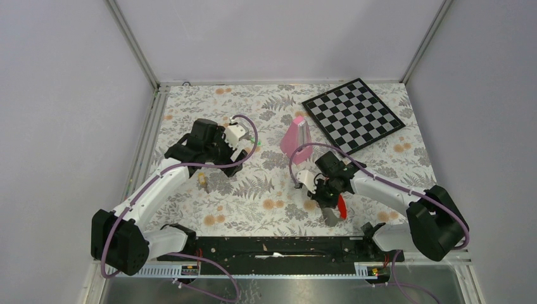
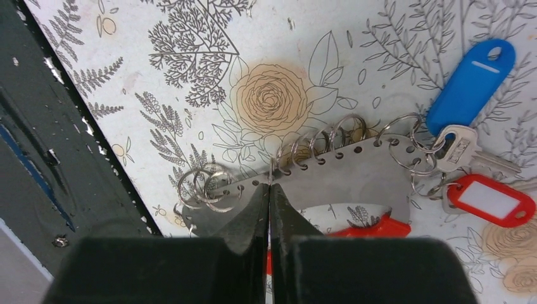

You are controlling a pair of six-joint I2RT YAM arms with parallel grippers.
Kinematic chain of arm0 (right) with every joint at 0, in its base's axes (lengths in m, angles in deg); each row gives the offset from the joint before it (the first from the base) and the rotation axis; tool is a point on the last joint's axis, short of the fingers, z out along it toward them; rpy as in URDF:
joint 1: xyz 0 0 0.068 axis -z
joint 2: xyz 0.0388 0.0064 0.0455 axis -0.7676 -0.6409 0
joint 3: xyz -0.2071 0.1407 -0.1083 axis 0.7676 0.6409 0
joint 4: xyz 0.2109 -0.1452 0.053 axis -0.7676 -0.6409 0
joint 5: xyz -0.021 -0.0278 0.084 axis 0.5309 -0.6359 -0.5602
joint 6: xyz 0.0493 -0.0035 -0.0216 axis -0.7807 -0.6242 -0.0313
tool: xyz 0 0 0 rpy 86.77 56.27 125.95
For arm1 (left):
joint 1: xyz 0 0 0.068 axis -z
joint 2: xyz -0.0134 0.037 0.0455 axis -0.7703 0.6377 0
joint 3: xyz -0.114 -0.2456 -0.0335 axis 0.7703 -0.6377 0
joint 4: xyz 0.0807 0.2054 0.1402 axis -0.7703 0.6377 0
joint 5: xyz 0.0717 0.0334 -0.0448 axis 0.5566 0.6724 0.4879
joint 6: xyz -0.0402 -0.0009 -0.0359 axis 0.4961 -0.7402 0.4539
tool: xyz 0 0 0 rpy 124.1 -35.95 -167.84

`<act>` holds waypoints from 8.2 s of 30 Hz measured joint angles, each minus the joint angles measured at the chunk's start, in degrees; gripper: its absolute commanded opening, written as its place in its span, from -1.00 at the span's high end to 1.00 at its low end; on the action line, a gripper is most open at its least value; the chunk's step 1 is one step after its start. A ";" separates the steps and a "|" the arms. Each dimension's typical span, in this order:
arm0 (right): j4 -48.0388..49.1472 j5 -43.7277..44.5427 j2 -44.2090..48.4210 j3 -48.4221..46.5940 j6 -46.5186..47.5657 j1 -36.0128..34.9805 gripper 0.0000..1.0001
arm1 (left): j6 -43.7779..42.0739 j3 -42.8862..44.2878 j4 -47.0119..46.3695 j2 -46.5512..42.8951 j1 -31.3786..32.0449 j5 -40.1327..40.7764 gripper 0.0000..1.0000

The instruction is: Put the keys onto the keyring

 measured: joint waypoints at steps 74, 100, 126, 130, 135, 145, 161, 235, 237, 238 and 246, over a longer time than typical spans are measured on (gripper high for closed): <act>-14.08 -25.20 3.67 -34.71 -1.40 8.72 1.00 | 18.75 19.65 -18.73 21.00 17.79 -43.28 0.34; -11.47 -27.67 5.31 -30.10 -3.08 10.69 1.00 | 20.24 19.67 -20.09 22.21 18.84 -43.25 1.00; -4.02 -38.88 10.67 -24.65 -11.39 20.31 0.12 | 62.03 2.80 -68.78 22.21 17.55 -46.97 1.00; -3.72 -41.31 10.67 -23.71 -12.79 21.27 0.10 | 68.02 -0.07 -78.79 22.21 17.35 -46.53 1.00; -2.25 -43.69 10.88 -23.37 -14.10 22.34 0.08 | 71.91 -2.82 -87.34 22.21 17.35 -45.59 1.00; 0.20 -47.67 11.63 -21.31 -16.61 23.12 0.08 | 72.26 -6.86 -96.04 22.80 17.35 -43.28 0.99; 8.90 -51.30 12.15 -13.33 -22.29 23.52 0.27 | 62.42 -9.51 -97.72 23.23 17.35 -42.62 0.96; -12.02 -27.96 4.61 -24.83 8.83 12.04 1.00 | 23.74 4.57 -48.30 16.72 11.91 -45.86 0.30; -11.98 -27.56 5.31 -25.49 8.61 12.04 1.00 | 22.73 5.35 -46.75 16.79 12.09 -46.36 0.35; -11.98 -27.50 5.62 -25.64 8.50 12.02 1.00 | 22.43 5.60 -46.21 16.87 12.13 -46.66 0.36; -11.15 -26.95 7.32 -27.80 5.88 12.00 1.00 | 22.47 6.73 -44.50 18.45 13.22 -48.26 0.58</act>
